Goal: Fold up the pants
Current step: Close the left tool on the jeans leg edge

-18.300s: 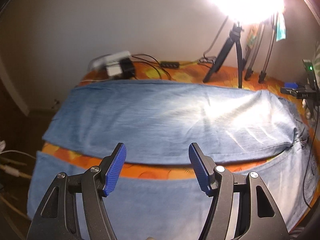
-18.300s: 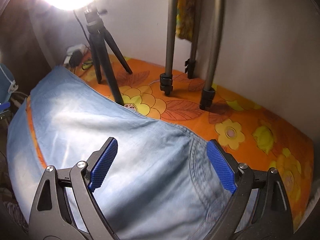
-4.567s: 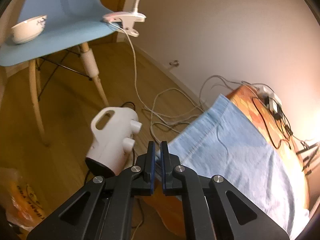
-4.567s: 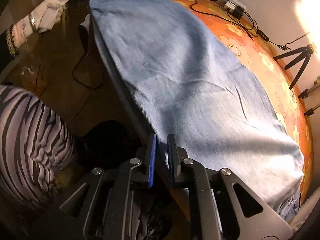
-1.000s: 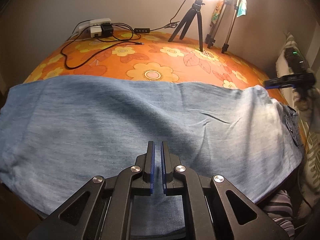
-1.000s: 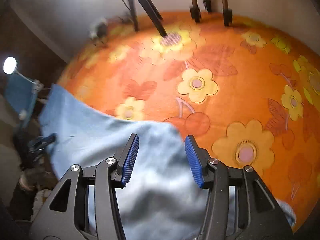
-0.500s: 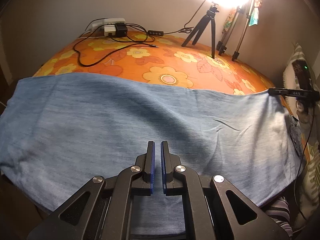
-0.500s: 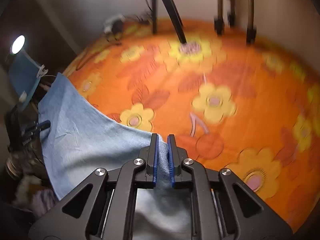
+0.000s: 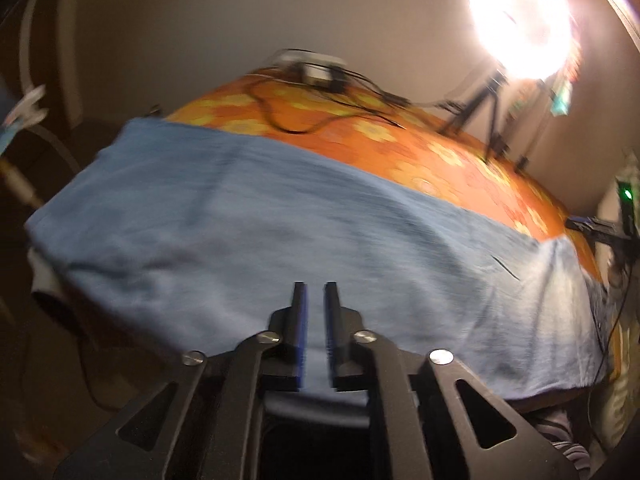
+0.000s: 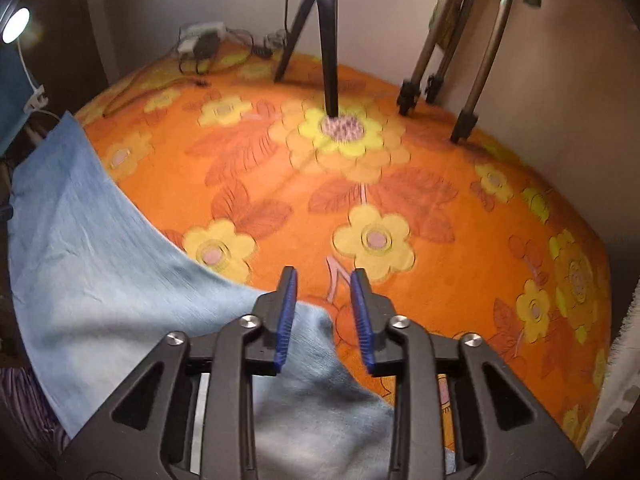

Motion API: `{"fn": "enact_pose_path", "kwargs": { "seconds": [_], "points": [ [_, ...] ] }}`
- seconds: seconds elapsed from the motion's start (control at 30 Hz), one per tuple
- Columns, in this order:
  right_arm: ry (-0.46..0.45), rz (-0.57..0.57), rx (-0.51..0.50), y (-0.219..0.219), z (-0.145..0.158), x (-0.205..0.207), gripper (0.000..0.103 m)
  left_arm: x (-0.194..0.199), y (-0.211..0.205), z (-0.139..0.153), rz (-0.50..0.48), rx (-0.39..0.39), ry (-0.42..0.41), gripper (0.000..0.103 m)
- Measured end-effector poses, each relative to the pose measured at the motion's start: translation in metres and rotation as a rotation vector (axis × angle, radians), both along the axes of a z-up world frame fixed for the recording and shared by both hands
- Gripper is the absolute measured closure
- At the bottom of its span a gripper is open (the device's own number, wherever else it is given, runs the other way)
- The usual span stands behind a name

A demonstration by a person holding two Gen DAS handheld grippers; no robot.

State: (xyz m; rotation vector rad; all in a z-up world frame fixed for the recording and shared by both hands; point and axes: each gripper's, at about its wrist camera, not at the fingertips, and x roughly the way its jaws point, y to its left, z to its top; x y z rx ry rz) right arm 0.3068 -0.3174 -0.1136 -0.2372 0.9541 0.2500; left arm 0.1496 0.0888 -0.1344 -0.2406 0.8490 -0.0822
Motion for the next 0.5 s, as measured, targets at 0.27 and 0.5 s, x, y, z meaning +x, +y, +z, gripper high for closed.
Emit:
{"fn": "enact_pose_path", "kwargs": {
  "seconds": [0.27, 0.5],
  "points": [
    [-0.055, 0.065, 0.068, 0.048, 0.042, -0.011, 0.063, -0.034, 0.082, -0.002, 0.17, -0.036, 0.008, 0.071],
    [-0.042, 0.191, 0.13, 0.125, 0.054, -0.007, 0.058, -0.051, 0.153, -0.012, 0.313, -0.157, 0.006, 0.057]
  ]
}}
